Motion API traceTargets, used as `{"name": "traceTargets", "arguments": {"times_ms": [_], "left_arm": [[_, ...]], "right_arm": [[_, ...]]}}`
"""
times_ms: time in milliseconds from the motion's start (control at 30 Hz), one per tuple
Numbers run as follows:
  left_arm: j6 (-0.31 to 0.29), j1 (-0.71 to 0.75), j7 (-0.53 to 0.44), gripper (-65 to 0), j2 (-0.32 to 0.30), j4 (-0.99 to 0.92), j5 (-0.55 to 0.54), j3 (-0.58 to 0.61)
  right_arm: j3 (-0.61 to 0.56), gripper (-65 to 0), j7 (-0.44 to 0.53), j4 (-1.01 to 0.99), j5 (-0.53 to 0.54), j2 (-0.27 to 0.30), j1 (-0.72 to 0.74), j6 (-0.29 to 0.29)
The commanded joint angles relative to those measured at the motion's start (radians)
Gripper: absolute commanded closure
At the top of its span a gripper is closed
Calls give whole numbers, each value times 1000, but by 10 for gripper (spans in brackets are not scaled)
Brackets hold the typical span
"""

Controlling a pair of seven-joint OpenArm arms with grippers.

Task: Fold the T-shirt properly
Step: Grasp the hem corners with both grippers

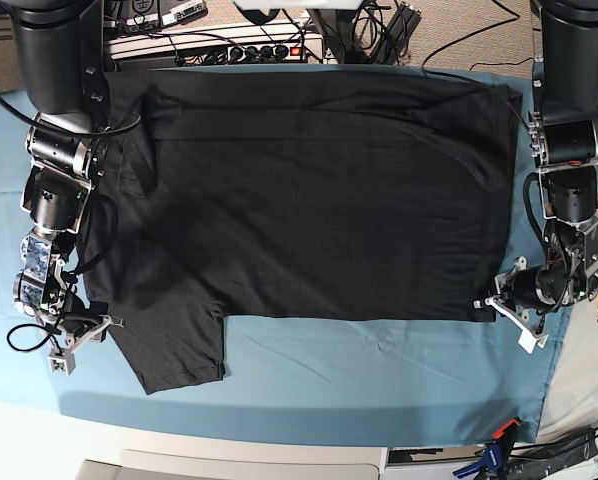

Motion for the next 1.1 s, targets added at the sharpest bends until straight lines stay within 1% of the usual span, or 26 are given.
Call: {"name": "traceTargets", "arguments": {"times_ms": [0,100,133,200,300,333,367,467,633,733,967,1067], "left_arm": [[0,-22,-5,0,-11,7,5,0],[0,-22,-6,0,-12,8,7,0],[0,-22,-6,0,-12,7,13,0],[0,-22,-6,0,-12,8,16,0],[-2,-23,-6,0,-11,8,15,0],[-14,-23,-6,0,-11,8,15,0],[-30,-23,-6,0,-11,8,14,0],[-42,-23,-5,0,-11,8,3,0],[-42,-23,-5,0,-11,8,1,0],[-42,-23,-5,0,-11,8,0,0],[-43,-22,5,0,-11,8,0,0],[-52,-22,5,0,-11,8,0,0]], "right_arm": [[2,-258,35,14,7,15,36,-4],[2,-258,46,14,7,15,36,-5],[2,-258,48,14,7,15,36,-18],[2,-258,47,14,6,15,37,-63],[3,-301,71,14,-5,19,37,-72],[4,-308,79,14,-5,20,37,-74],[4,-309,86,14,-5,22,37,-89],[4,-310,122,-24,-9,25,47,-121],[4,-310,217,-156,-19,32,56,-146],[4,-312,230,-190,-15,31,55,-147],[5,-312,209,-189,61,31,48,-146],[34,-312,205,-189,63,31,38,-146]]}}
